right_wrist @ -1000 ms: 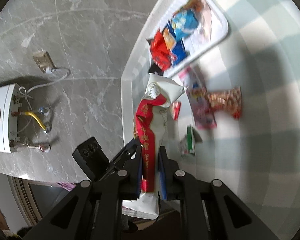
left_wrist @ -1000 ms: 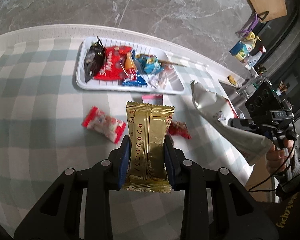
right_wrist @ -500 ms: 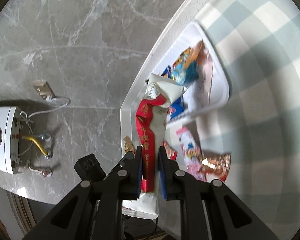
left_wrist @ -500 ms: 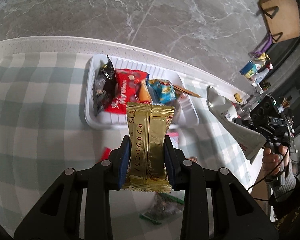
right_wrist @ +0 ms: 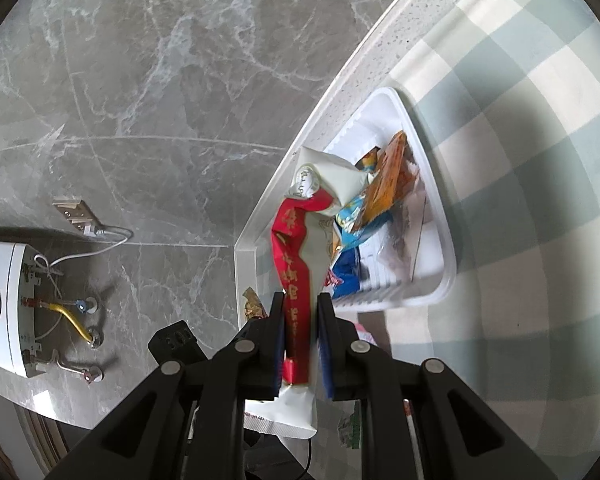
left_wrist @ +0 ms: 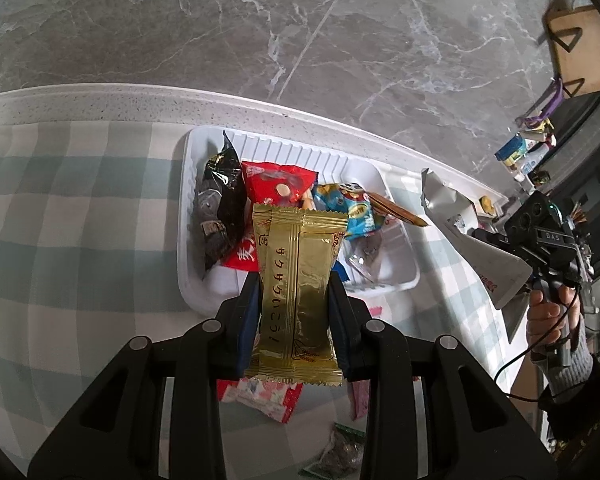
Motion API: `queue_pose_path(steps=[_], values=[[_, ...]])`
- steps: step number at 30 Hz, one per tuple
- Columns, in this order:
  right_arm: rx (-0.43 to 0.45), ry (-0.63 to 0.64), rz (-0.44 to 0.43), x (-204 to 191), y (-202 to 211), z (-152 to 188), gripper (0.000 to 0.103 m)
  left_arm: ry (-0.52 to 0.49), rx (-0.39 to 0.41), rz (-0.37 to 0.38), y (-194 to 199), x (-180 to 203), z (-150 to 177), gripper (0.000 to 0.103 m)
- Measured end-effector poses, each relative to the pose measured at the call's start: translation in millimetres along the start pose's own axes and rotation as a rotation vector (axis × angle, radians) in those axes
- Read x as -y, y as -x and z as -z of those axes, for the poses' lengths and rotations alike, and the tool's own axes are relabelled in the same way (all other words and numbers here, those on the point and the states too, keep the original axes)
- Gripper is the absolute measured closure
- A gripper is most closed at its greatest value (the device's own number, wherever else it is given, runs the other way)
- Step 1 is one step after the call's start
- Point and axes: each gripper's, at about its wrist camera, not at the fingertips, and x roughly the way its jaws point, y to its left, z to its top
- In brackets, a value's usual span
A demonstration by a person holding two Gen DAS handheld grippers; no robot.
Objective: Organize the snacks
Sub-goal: 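Lower both packets into the tray and open both tools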
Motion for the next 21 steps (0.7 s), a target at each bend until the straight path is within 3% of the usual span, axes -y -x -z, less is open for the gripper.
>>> queue_pose_path(steps=[21], values=[[0.013, -0.014, 0.045, 12, -32, -44, 0.087, 0.025, 0.012, -0.038, -36, -26, -46, 0.074]])
